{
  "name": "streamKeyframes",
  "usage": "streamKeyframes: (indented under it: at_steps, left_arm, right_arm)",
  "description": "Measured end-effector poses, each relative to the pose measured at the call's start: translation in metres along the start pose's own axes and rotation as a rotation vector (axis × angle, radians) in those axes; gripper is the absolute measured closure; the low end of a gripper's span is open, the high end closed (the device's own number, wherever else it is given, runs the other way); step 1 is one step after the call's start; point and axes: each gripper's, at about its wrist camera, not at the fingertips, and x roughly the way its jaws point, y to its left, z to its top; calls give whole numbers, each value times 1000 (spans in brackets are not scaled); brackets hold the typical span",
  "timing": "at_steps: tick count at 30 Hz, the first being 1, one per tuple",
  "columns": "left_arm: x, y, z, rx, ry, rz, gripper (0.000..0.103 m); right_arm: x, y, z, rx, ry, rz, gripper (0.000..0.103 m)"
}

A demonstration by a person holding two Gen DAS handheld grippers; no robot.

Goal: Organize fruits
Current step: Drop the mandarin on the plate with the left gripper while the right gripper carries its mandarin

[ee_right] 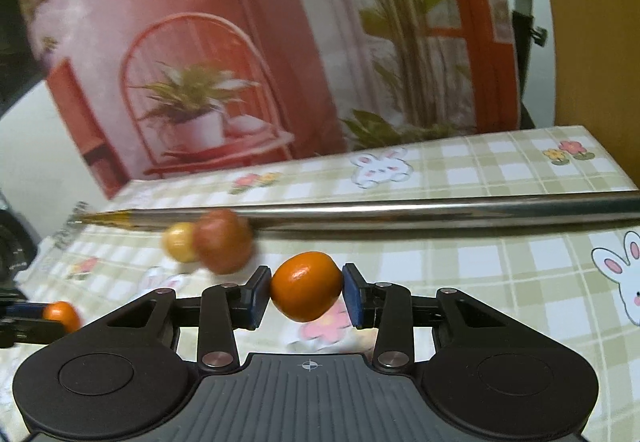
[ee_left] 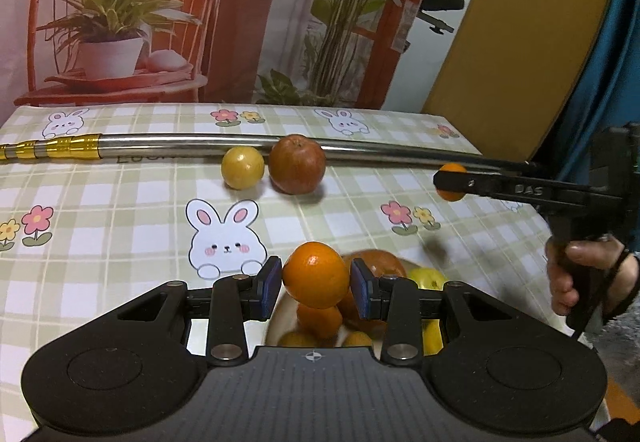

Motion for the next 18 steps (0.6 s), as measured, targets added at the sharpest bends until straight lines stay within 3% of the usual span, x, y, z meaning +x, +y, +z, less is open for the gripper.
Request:
streamKeyframes:
  at_steps: [8, 18]
  left_arm:
    - [-12, -8, -13, 28, 6, -3, 63]
    - [-15, -16, -20, 69, 30, 1, 63]
  right_arm:
    - [-45, 32, -9, -34, -27, 56, 67]
    - [-61, 63, -20, -100, 27, 90, 67]
